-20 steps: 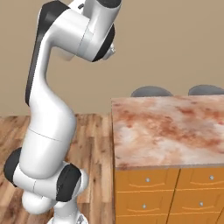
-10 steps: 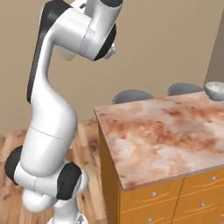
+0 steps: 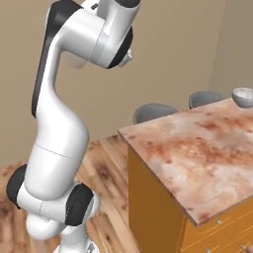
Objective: There is a bowl on the dining counter. Grab a lemon wedge from the fridge and place it in the bowl. Then get the liquor bottle and glass cup from the cabinet and place them next to the bowl.
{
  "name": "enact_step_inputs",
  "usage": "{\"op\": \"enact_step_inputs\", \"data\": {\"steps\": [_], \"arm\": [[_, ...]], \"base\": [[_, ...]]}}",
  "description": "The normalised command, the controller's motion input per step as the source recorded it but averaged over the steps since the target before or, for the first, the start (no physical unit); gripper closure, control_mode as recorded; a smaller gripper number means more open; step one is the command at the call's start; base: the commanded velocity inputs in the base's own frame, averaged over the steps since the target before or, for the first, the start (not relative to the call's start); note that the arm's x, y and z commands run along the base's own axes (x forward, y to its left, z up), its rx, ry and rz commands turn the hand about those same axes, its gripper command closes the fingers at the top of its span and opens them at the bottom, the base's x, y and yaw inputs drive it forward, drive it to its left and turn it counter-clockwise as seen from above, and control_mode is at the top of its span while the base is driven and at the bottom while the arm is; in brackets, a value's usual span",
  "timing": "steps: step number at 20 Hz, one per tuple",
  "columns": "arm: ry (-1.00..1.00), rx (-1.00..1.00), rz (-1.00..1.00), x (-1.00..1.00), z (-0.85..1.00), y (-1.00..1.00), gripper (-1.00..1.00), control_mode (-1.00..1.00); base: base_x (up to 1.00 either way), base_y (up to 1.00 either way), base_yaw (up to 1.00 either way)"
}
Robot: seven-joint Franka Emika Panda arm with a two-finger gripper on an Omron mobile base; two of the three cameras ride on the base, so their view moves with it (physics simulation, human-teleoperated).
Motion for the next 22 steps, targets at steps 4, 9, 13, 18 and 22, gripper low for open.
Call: {"op": "enact_step_inputs", "data": {"steps": [4,9,13,18,22], "arm": [[0.00,0.00,0.00,0.00,0.00,0.00,1.00,1.00],[0.00,0.00,0.00,0.00,0.00,0.00,1.00,1.00],[0.00,0.00,0.00,0.00,0.00,0.00,1.00,1.00],[0.00,0.00,0.00,0.00,0.00,0.00,1.00,1.00],[0.00,0.00,0.00,0.00,0.00,0.00,1.00,1.00]], "base": [[0.24,1.00,-0.38],[0.43,0.81,-0.44],[0.55,0.62,-0.51],[0.56,0.60,-0.52],[0.57,0.62,-0.51]]}}
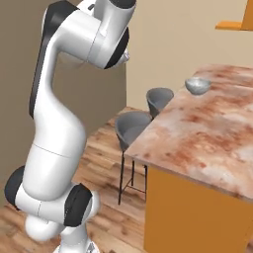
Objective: There is a bowl on the dining counter. Grab a lemon wedge from the fridge and place it in the bowl. Then get the liquor bottle and glass cup from the cabinet and place them next to the bowl.
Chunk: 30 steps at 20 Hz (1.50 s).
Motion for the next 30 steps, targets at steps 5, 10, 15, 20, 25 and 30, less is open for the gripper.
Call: {"op": "enact_step_inputs", "data": {"steps": [5,10,15,20,25,30], "arm": [[0.00,0.00,0.00,0.00,0.00,0.00,1.00,1.00],[0.00,0.00,0.00,0.00,0.00,0.00,1.00,1.00],[0.00,0.00,0.00,0.00,0.00,0.00,1.00,1.00],[0.00,0.00,0.00,0.00,0.00,0.00,1.00,1.00],[0.00,0.00,0.00,0.00,0.00,0.00,1.00,1.00],[0.00,0.00,0.00,0.00,0.00,0.00,1.00,1.00]], "base": [[0.56,0.64,-0.51],[0.56,0.66,-0.50],[0.55,0.68,-0.50],[0.49,0.79,-0.46],[0.30,0.99,-0.38],[0.23,1.00,-0.35]]}}
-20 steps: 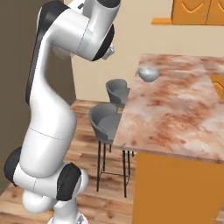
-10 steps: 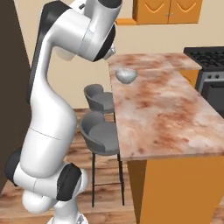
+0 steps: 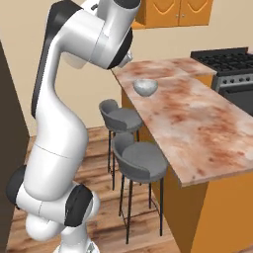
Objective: There is a bowl on the dining counter. Grab a lemon wedge from the fridge and place it in the bowl. Then get the liquor bottle and glass cup from the cabinet and place them next to the bowl.
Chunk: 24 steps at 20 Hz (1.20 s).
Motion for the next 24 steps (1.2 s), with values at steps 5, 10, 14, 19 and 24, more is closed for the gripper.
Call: {"op": "enact_step_inputs", "data": {"steps": [5,10,14,19,24], "arm": [[0.00,0.00,0.00,0.00,0.00,0.00,1.00,1.00],[0.00,0.00,0.00,0.00,0.00,0.00,1.00,1.00],[0.00,0.00,0.00,0.00,0.00,0.00,1.00,1.00],[0.00,0.00,0.00,0.00,0.00,0.00,1.00,1.00],[0.00,0.00,0.00,0.00,0.00,0.00,1.00,1.00]], "base": [[0.26,1.00,-0.37],[0.32,1.00,-0.37],[0.38,1.00,-0.34],[0.47,1.00,-0.33],[0.65,0.98,-0.36]]}}
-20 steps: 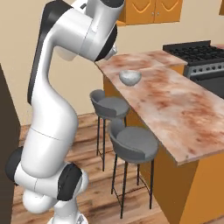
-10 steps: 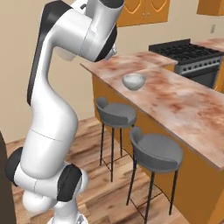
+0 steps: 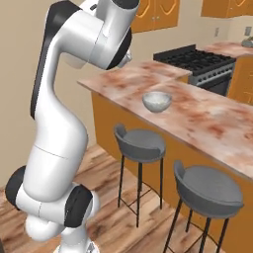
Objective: There is a bowl on the dining counter. Grab a lemon wedge from the fridge and place it in the bowl. Then get the liquor bottle and glass cup from the cabinet and place them next to the bowl.
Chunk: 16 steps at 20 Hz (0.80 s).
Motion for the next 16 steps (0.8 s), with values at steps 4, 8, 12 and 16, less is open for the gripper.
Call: {"op": "enact_step_inputs", "data": {"steps": [4,8,12,16], "arm": [[0.00,0.00,0.00,0.00,0.00,0.00,1.00,1.00],[0.00,0.00,0.00,0.00,0.00,0.00,1.00,1.00],[0.00,0.00,0.00,0.00,0.00,0.00,1.00,1.00],[0.00,0.00,0.00,0.00,0.00,0.00,1.00,1.00]], "base": [[0.66,0.97,-0.37],[0.63,0.97,-0.37],[0.62,0.98,-0.37],[0.62,0.96,-0.37]]}}
